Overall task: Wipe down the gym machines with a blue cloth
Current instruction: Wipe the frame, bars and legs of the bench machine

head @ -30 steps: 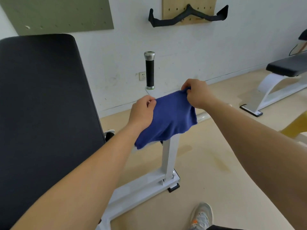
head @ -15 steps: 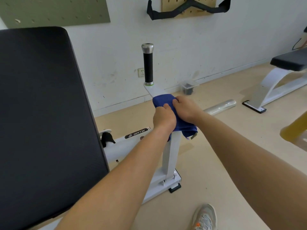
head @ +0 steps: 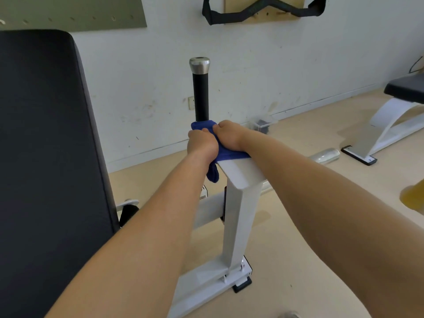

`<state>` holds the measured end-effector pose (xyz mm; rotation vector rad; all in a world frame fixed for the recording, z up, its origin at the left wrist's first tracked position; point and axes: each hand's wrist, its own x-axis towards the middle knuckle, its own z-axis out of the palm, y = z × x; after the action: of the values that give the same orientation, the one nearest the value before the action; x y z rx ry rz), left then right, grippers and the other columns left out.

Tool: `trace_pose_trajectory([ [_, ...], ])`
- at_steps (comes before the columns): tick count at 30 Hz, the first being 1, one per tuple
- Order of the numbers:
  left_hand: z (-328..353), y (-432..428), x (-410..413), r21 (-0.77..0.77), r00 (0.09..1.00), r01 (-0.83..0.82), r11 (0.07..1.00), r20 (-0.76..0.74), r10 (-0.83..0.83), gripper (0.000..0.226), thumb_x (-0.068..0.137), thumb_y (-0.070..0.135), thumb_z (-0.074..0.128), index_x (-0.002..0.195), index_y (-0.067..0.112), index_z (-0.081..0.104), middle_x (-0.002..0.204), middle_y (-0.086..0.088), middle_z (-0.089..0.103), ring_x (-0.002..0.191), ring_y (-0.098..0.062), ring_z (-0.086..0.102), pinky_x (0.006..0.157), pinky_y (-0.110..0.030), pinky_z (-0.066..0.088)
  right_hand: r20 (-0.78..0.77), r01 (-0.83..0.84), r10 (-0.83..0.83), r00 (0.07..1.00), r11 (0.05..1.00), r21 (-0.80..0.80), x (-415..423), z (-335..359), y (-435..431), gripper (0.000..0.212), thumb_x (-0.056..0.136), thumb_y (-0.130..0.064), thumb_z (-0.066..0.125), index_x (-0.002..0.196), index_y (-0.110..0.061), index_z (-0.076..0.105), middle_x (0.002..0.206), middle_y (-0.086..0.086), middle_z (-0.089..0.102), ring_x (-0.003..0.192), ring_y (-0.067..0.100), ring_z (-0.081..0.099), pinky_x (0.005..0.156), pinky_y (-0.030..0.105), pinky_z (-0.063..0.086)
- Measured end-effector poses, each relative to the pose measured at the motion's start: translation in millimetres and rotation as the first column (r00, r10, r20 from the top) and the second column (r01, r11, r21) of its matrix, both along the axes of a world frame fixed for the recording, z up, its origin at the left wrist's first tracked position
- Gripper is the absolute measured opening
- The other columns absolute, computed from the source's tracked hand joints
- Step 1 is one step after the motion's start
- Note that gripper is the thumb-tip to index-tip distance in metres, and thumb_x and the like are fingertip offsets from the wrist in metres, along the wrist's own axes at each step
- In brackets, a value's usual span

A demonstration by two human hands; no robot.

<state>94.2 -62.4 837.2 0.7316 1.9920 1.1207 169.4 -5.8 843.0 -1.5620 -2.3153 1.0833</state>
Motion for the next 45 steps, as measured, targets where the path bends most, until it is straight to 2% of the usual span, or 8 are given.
trace_pose_trajectory([
  [9, 4.6, 1.9, 18.2, -0.032, 0.998, 0.055, 0.998, 0.0, -0.055, 0.036, 0.106, 0.023, 0.032, 0.131, 0.003, 0.048, 0.119, -0.011, 0.055, 0.095, -0.021, 0.048, 0.078, -0.028, 0.033, 0.056, -0.021, 0.021, 0.998, 1.0, 0.005, 12.3, -7.1, 4.9, 0.045, 0.106, -0.029, 0.027, 0.13, -0.002, 0.053, 0.131, 0.02, 0.058, 0.108, 0.03, 0.053, 0.093, 0.035, 0.034],
  [11, -5.0, -6.4, 24.8, -0.067, 0.998, 0.061, 0.996, 0.02, -0.059, 0.04, 0.107, 0.026, 0.03, 0.138, 0.003, 0.041, 0.129, -0.013, 0.053, 0.102, -0.023, 0.049, 0.08, -0.026, 0.03, 0.096, -0.024, 0.023, 0.995, 1.0, 0.009, 19.6, -19.4, 0.1, 0.044, 0.106, -0.03, 0.027, 0.128, -0.002, 0.054, 0.128, 0.02, 0.058, 0.112, 0.032, 0.054, 0.095, 0.035, 0.035],
  [15, -23.9, -19.3, 32.7, -0.109, 0.996, 0.033, 0.994, 0.081, -0.024, 0.043, 0.107, 0.029, 0.027, 0.141, 0.005, 0.033, 0.131, -0.015, 0.053, 0.098, -0.024, 0.047, 0.082, -0.03, 0.033, 0.129, -0.01, 0.006, 0.992, 1.0, 0.026, 29.3, -41.8, -10.4, 0.033, 0.104, -0.031, 0.028, 0.099, -0.009, 0.052, 0.1, 0.013, 0.058, 0.097, 0.031, 0.055, 0.089, 0.038, 0.039],
  [20, -38.3, -31.7, 43.4, -0.082, 0.996, 0.051, 0.995, 0.076, -0.045, 0.039, 0.105, 0.033, 0.023, 0.133, 0.009, 0.035, 0.112, -0.007, 0.055, 0.093, -0.027, 0.051, 0.081, -0.038, 0.039, 0.031, 0.013, -0.012, 0.999, 0.999, -0.031, 46.5, -52.1, -20.1, 0.041, 0.106, -0.033, 0.027, 0.125, -0.005, 0.05, 0.124, 0.015, 0.058, 0.109, 0.029, 0.054, 0.094, 0.038, 0.037],
  [28, -18.4, -23.0, 9.3, -0.063, 0.98, 0.177, 0.982, -0.078, -0.182, 0.046, 0.107, 0.031, 0.028, 0.142, 0.002, 0.025, 0.133, -0.012, 0.049, 0.105, -0.024, 0.047, 0.086, -0.03, 0.034, 0.024, -0.062, 0.063, 0.998, 0.998, -0.026, 28.0, -24.0, -8.7, 0.042, 0.107, -0.032, 0.026, 0.123, -0.005, 0.054, 0.122, 0.013, 0.056, 0.114, 0.029, 0.053, 0.1, 0.037, 0.037],
  [35, 5.0, -5.8, -10.6, -0.027, 0.967, 0.192, 0.981, -0.165, -0.194, 0.043, 0.106, 0.027, 0.027, 0.137, 0.001, 0.041, 0.132, -0.015, 0.053, 0.111, -0.027, 0.051, 0.09, -0.032, 0.037, 0.081, -0.081, 0.077, 0.994, 0.995, 0.054, 8.2, 9.4, 3.7, 0.047, 0.108, -0.029, 0.024, 0.137, -0.002, 0.049, 0.141, 0.02, 0.051, 0.127, 0.031, 0.048, 0.104, 0.035, 0.031],
  [41, 18.0, 4.7, -25.8, -0.006, 0.98, 0.129, 0.992, -0.154, -0.128, 0.039, 0.106, 0.024, 0.028, 0.133, 0.003, 0.047, 0.125, -0.015, 0.057, 0.113, -0.031, 0.057, 0.101, -0.04, 0.046, 0.084, -0.088, 0.081, 0.993, 0.993, 0.078, -8.4, 22.5, 8.1, 0.048, 0.109, -0.03, 0.022, 0.141, -0.004, 0.047, 0.142, 0.017, 0.051, 0.129, 0.03, 0.048, 0.106, 0.036, 0.03],
  [45, 21.9, 10.3, -21.1, 0.008, 0.996, 0.077, 0.997, -0.035, -0.076, 0.034, 0.106, 0.024, 0.031, 0.126, 0.005, 0.05, 0.121, -0.015, 0.059, 0.112, -0.032, 0.058, 0.101, -0.043, 0.047, 0.097, -0.079, 0.073, 0.993, 0.995, 0.06, -9.2, 21.0, 10.8, 0.048, 0.109, -0.03, 0.021, 0.138, -0.005, 0.05, 0.137, 0.017, 0.054, 0.124, 0.03, 0.051, 0.105, 0.037, 0.031],
])
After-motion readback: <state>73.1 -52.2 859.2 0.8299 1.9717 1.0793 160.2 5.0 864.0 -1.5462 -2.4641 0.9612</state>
